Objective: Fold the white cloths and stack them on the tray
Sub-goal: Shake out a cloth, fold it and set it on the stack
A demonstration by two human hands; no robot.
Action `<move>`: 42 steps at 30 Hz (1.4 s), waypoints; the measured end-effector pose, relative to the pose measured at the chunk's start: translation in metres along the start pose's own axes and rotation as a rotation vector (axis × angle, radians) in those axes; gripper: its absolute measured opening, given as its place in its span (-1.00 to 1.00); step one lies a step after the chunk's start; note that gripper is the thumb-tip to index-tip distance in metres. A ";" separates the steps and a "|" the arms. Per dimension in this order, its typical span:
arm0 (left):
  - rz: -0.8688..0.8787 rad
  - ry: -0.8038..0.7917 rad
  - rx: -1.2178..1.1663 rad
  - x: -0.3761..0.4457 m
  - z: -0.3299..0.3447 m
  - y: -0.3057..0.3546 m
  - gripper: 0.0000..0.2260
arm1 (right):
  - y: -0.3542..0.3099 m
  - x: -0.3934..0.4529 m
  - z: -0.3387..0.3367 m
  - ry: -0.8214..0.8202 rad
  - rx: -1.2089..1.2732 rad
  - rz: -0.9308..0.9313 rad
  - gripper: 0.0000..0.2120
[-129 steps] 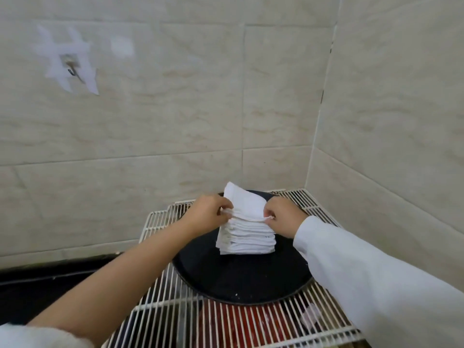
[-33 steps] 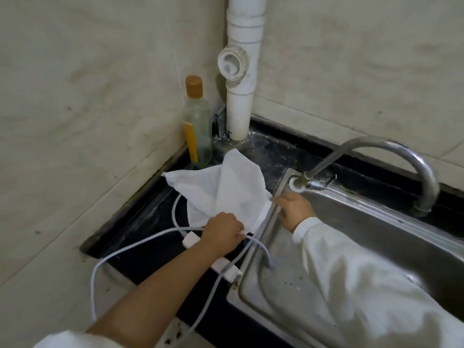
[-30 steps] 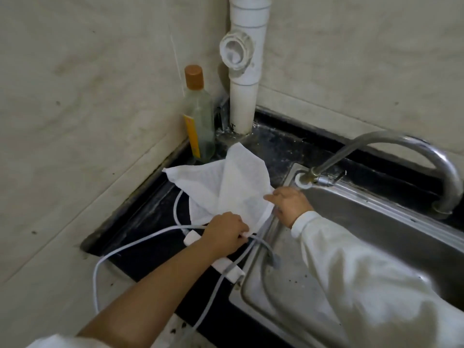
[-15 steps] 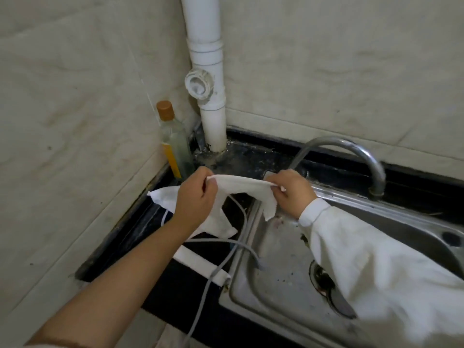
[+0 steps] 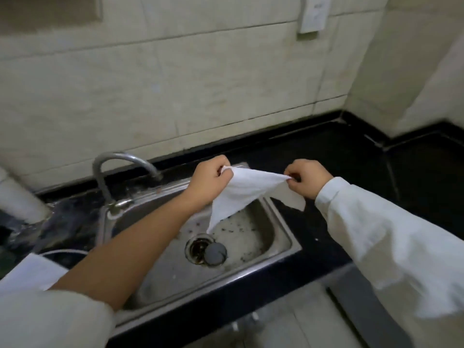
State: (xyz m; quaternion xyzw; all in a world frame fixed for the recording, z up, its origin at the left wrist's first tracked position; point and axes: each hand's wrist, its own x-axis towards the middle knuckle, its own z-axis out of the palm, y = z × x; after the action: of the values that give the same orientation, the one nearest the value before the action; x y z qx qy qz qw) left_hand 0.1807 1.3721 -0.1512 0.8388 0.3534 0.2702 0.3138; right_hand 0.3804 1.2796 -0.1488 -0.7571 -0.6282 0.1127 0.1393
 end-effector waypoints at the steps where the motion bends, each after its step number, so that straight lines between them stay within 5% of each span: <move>1: 0.011 -0.014 -0.009 0.014 0.028 0.021 -0.83 | 0.031 -0.016 -0.013 0.019 -0.009 0.074 -0.77; 5: 0.085 -0.022 -0.084 0.058 0.144 0.114 -0.72 | 0.159 -0.086 -0.072 0.094 -0.105 0.326 -0.75; 10: 0.238 -0.096 -0.140 0.091 0.287 0.230 -0.85 | 0.299 -0.200 -0.141 0.328 -0.178 0.628 -0.73; 16: 0.356 -0.266 -0.234 0.085 0.418 0.319 -0.84 | 0.382 -0.328 -0.151 0.552 -0.212 0.860 -0.78; 19: 0.390 -0.516 -0.243 0.076 0.458 0.334 -0.79 | 0.406 -0.372 -0.132 0.584 -0.197 0.867 -0.81; 25: 0.165 -1.514 0.168 0.064 0.514 0.324 -0.72 | 0.420 -0.407 -0.086 -0.130 0.209 1.029 -0.79; 29: 0.130 -1.810 0.460 0.059 0.542 0.313 -0.78 | 0.433 -0.408 -0.049 -0.369 0.351 1.132 -0.79; 38: 0.572 -1.227 0.366 0.076 0.610 0.290 -0.85 | 0.483 -0.391 -0.011 -0.151 0.162 1.405 -0.76; 42: 0.808 -1.201 0.374 0.064 0.622 0.282 -0.81 | 0.492 -0.393 0.009 -0.045 0.130 1.408 -0.79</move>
State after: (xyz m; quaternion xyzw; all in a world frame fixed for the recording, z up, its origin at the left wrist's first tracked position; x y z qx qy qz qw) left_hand 0.7586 1.0566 -0.3426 0.9459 -0.1744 -0.2049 0.1813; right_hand 0.7575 0.8097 -0.3323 -0.9711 0.0158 0.2290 0.0654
